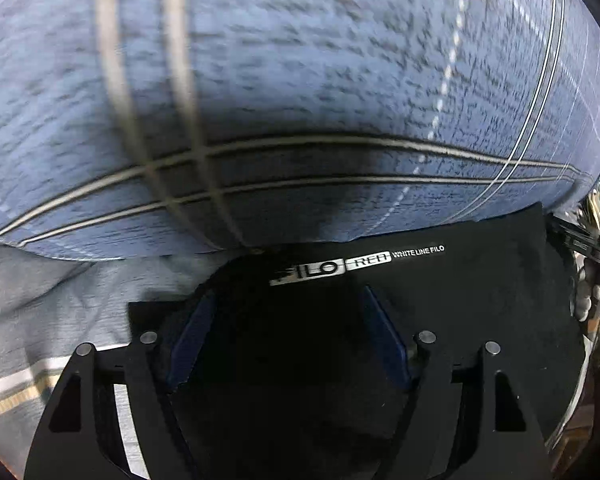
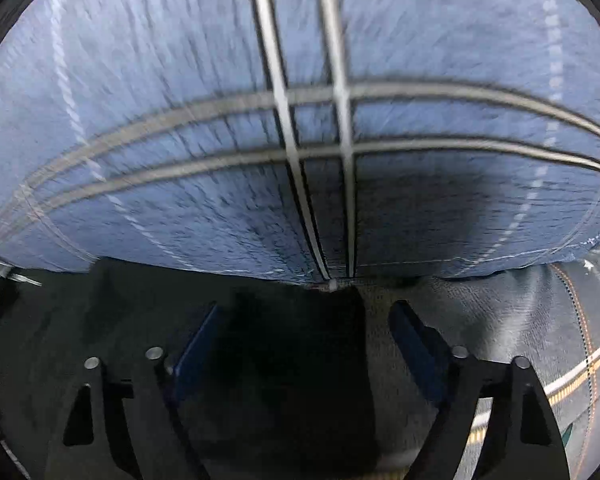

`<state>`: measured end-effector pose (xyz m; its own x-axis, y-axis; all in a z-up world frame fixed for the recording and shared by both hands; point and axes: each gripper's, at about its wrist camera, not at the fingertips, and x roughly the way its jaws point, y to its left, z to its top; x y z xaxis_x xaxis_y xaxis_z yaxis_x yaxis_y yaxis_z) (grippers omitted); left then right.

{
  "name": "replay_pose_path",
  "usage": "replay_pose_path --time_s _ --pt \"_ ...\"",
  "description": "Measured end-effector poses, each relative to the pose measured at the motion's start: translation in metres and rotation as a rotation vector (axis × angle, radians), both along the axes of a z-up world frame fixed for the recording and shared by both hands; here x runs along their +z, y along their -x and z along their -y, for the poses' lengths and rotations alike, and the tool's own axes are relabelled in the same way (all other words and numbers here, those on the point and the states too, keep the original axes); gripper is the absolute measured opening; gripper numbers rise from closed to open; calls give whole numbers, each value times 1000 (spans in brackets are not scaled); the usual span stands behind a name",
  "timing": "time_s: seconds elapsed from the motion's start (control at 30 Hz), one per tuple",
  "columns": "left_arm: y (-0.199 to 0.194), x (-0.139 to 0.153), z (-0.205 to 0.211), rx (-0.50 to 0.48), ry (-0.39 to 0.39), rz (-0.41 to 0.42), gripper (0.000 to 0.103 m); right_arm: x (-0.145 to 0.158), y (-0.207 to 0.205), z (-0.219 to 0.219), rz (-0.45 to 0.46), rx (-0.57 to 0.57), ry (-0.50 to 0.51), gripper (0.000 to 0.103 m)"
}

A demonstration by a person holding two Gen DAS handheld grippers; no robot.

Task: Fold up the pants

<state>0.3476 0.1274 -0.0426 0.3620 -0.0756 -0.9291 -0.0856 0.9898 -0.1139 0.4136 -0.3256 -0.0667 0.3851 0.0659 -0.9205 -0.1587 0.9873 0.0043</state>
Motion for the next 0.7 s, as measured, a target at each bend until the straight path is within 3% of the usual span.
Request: replay_pose_path --time_s 0.03,0.07,0.1,0.2,0.47,0.5,0.53,0.57,0.67,0.7 --pt "-1 -2 2 16 -46 -3 33 -4 1 -1 -9 0 0 51" --pt "-3 1 3 26 -68 -2 22 -1 2 -1 6 -7 -20 32" --pt "-1 4 -3 40 -10 12 18 1 4 1 -11 -8 -78 11" --pt "7 15 -14 84 74 50 14 13 16 5 16 -21 -114 11" --pt "25 66 16 92 29 127 13 93 59 32 88 -83 -206 10" --pt "29 77 24 90 21 146 13 104 66 35 100 -83 -209 10" --pt "25 109 24 88 32 142 13 129 67 45 98 -84 -214 10" --pt "61 119 28 87 13 167 13 146 79 50 115 -85 -229 10" --pt "93 167 53 74 23 246 13 202 101 69 138 -90 -277 10" --pt "103 168 44 69 29 270 13 212 109 78 149 -92 -296 10"
